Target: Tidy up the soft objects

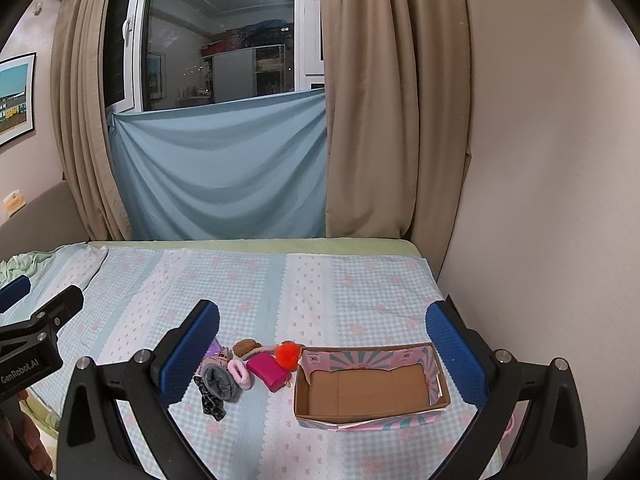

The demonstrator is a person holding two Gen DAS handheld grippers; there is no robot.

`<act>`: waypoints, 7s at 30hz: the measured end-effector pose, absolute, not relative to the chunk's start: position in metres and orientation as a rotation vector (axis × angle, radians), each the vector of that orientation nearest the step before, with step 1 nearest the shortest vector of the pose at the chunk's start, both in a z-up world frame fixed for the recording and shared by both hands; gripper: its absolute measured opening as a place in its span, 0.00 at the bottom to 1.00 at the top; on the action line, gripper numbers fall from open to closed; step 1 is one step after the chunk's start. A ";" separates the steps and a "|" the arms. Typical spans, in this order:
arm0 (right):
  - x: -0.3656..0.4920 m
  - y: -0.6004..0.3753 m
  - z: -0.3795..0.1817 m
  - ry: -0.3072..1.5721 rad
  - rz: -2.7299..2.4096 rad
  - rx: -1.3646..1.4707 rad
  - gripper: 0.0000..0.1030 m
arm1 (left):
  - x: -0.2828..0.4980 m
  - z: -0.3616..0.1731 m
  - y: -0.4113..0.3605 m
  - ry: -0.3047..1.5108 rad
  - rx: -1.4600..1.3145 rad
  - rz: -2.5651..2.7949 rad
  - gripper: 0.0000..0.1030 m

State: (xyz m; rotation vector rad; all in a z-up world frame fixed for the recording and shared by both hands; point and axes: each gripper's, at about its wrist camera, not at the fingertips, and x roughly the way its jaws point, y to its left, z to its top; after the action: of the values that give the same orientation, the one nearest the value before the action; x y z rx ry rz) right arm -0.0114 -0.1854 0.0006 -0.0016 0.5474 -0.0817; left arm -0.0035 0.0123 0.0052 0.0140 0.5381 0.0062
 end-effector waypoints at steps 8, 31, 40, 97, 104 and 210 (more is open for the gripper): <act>-0.013 -0.185 -0.002 0.551 -0.088 -0.001 1.00 | -0.002 0.004 0.012 0.540 0.017 0.004 1.00; -0.017 -0.185 0.000 0.551 -0.094 0.002 1.00 | -0.001 0.002 0.004 0.545 0.016 -0.001 1.00; -0.016 -0.185 0.000 0.550 -0.095 0.001 1.00 | -0.001 0.002 0.002 0.546 0.015 -0.003 1.00; 0.198 -0.131 -0.230 1.088 0.509 -0.230 0.98 | 0.113 -0.253 0.019 0.971 -0.066 0.067 1.00; 0.248 -0.100 -0.321 1.360 0.515 -0.241 0.88 | 0.156 -0.319 0.017 1.048 -0.028 0.004 1.00; 0.180 -0.424 -0.259 1.455 -0.067 0.249 0.24 | 0.208 -0.286 -0.286 1.146 0.202 -0.420 0.39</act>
State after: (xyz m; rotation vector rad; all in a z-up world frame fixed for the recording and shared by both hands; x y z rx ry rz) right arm 0.1798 -0.4243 -0.2592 0.2492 1.4547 -0.0674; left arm 0.2083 -0.2861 -0.2861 0.2020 1.1457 -0.4198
